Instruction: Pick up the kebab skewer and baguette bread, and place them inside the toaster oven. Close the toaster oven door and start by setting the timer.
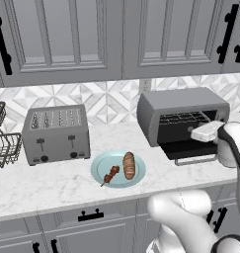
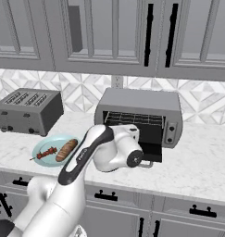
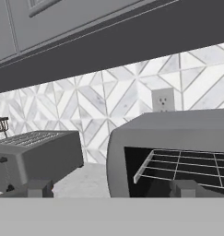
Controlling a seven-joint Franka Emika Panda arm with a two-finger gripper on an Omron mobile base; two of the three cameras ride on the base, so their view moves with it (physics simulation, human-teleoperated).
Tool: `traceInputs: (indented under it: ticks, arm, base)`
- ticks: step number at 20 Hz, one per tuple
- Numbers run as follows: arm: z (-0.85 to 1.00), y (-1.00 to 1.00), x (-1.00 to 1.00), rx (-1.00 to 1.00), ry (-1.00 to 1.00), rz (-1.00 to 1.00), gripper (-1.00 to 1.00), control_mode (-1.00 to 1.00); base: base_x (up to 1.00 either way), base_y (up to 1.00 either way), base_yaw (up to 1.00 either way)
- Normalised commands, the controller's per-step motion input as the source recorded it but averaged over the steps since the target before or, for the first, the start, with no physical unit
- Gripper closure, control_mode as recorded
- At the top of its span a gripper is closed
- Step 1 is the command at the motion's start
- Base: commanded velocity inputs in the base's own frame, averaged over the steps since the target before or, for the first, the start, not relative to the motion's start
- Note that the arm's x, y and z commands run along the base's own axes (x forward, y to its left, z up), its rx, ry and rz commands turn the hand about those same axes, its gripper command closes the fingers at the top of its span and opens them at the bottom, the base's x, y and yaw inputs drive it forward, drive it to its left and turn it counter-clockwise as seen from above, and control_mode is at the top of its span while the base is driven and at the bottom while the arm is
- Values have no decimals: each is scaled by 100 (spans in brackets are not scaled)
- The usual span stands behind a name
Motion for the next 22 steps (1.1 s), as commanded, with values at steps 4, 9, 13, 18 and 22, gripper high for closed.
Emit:
traceInputs:
  ticks: [4, 9, 13, 18, 22]
  arm:
    - [-13, 0, 50, 0, 0, 0, -100, -100]
    - [-18, -9, 47, 0, -3, 0, -100, -100]
    - [-29, -12, 45, 0, -2, 0, -100, -100]
    - [-3, -17, 37, 0, 0, 0, -100, -100]
    - [-21, -3, 33, 0, 0, 0, -100, -100]
  base:
    - [0, 0, 0]
    - [0, 0, 0]
    - [0, 0, 0]
    - [0, 0, 0]
    - [0, 0, 0]
